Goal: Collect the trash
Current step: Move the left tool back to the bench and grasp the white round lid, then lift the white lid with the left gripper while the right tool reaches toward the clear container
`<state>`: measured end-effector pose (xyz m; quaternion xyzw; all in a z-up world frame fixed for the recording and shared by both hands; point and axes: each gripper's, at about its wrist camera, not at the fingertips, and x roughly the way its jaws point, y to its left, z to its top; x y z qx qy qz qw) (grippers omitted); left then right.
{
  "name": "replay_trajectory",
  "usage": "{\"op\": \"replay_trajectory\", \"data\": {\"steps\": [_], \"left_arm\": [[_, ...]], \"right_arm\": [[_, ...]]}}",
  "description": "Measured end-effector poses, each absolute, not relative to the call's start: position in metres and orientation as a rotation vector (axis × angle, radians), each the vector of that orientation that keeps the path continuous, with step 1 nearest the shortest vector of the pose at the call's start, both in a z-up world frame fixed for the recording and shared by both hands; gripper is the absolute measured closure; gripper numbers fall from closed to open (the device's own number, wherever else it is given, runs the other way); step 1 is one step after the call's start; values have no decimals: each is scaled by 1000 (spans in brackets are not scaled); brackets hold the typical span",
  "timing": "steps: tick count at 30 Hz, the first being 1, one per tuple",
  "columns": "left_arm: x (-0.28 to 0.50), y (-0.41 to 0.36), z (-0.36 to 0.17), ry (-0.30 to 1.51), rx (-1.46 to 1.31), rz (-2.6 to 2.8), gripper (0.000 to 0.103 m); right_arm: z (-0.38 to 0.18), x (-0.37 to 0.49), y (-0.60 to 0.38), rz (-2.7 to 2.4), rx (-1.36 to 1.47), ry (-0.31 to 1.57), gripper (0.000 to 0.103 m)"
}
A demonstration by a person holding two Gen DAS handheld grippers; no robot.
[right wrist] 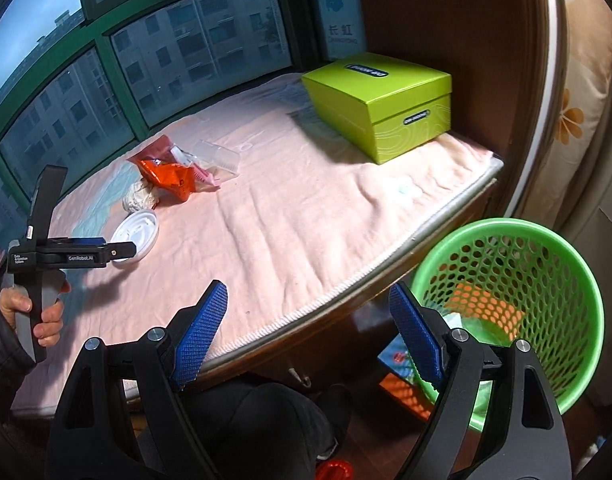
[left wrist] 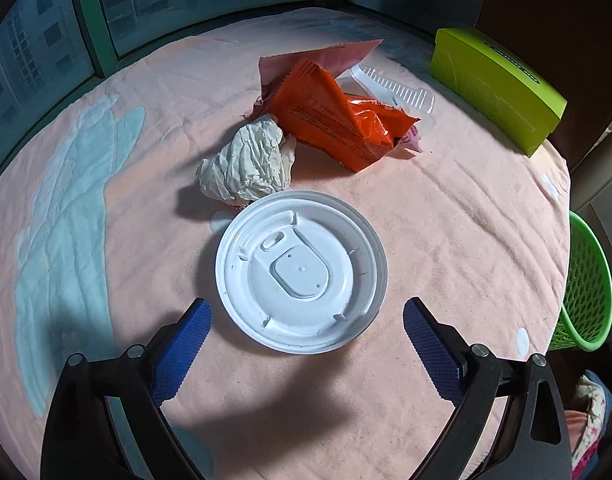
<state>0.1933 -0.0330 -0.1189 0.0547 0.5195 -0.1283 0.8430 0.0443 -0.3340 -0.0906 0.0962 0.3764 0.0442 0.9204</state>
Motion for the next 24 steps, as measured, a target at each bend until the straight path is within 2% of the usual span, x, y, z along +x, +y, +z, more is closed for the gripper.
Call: {"op": "replay_trajectory", "data": {"steps": [17,20,24], "left_arm": [[208,-33,-137,1115,149,-276,10],[208,-33,-137,1109,136,-284,17],[204,-32,-131,1076,146,-280,18]], "right_arm": [[-90,73,-301,164,146,791,20],[-90,77,-297,173,136,795,20],[-88,83,-293,187,123,797,20]]}}
